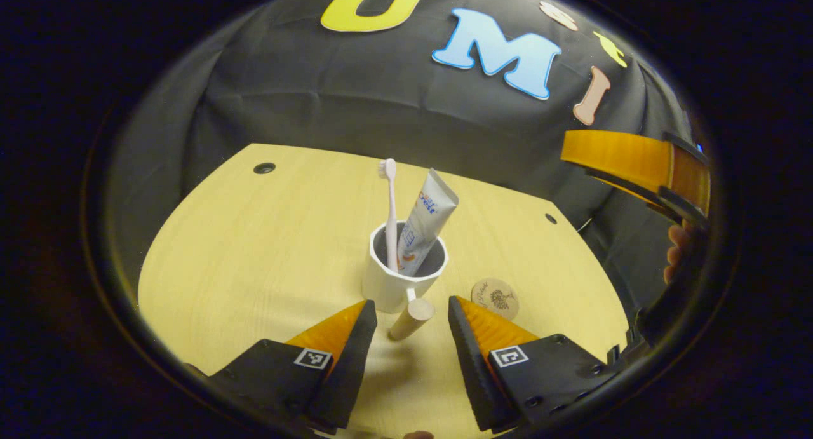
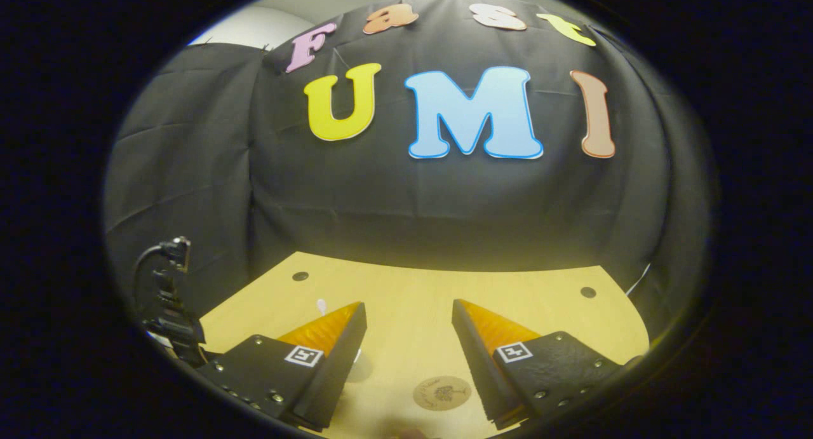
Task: Put the toothbrush and toothpaste on the desktop into the cup, then pick up the cup and place it on the coaster on the desktop.
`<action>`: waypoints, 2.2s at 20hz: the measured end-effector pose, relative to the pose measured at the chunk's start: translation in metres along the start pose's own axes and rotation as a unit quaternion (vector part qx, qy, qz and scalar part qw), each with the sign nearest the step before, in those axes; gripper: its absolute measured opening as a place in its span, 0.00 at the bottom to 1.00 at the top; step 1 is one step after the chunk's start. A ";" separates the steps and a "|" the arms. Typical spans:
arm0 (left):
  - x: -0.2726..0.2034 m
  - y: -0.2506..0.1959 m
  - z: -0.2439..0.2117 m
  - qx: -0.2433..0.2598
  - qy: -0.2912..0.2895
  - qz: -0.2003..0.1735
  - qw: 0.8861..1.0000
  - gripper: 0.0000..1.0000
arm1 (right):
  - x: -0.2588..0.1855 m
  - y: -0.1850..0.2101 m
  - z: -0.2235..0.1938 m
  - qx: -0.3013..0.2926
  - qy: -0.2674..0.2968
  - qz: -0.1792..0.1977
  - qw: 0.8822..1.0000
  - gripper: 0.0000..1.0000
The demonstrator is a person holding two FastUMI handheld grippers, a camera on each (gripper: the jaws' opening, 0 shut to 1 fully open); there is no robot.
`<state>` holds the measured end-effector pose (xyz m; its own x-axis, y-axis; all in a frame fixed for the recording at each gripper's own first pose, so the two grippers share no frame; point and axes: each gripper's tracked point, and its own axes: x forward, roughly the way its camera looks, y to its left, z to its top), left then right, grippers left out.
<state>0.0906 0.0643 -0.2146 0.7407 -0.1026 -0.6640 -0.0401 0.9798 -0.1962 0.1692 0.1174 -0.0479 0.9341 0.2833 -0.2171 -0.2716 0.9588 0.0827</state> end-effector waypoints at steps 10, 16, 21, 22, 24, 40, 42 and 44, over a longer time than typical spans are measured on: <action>0.044 0.009 -0.021 -0.009 0.109 0.041 0.993 0.72 | -0.011 -0.052 -0.035 0.012 0.042 -0.024 0.999 0.84; 0.061 0.012 -0.033 0.000 0.156 0.055 0.986 0.71 | -0.020 -0.078 -0.055 0.033 0.067 -0.038 0.997 0.84; 0.070 0.018 -0.039 -0.017 0.162 0.070 0.984 0.59 | -0.029 -0.098 -0.062 0.046 0.072 -0.052 0.995 0.84; 0.071 0.019 -0.040 -0.019 0.162 0.075 0.984 0.56 | -0.030 -0.101 -0.062 0.048 0.072 -0.055 0.995 0.84; 0.068 0.021 -0.039 -0.013 0.163 0.087 0.983 0.48 | -0.032 -0.104 -0.065 0.054 0.074 -0.056 0.994 0.84; 0.067 -0.016 -0.044 0.075 0.110 0.079 0.988 0.38 | -0.051 -0.119 -0.075 0.073 0.081 -0.065 0.992 0.84; 0.067 -0.026 -0.039 0.087 0.097 0.073 0.989 0.37 | -0.053 -0.121 -0.075 0.076 0.079 -0.067 0.992 0.84; 0.071 -0.040 -0.040 0.090 0.097 0.064 0.989 0.31 | -0.055 -0.122 -0.074 0.078 0.077 -0.068 0.992 0.84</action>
<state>0.1176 0.0107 -0.2828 0.5933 0.0110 -0.8049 0.0071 0.9998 0.0190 0.1343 -0.0138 -0.1178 0.9098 0.1624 -0.3819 -0.0951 0.9774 0.1891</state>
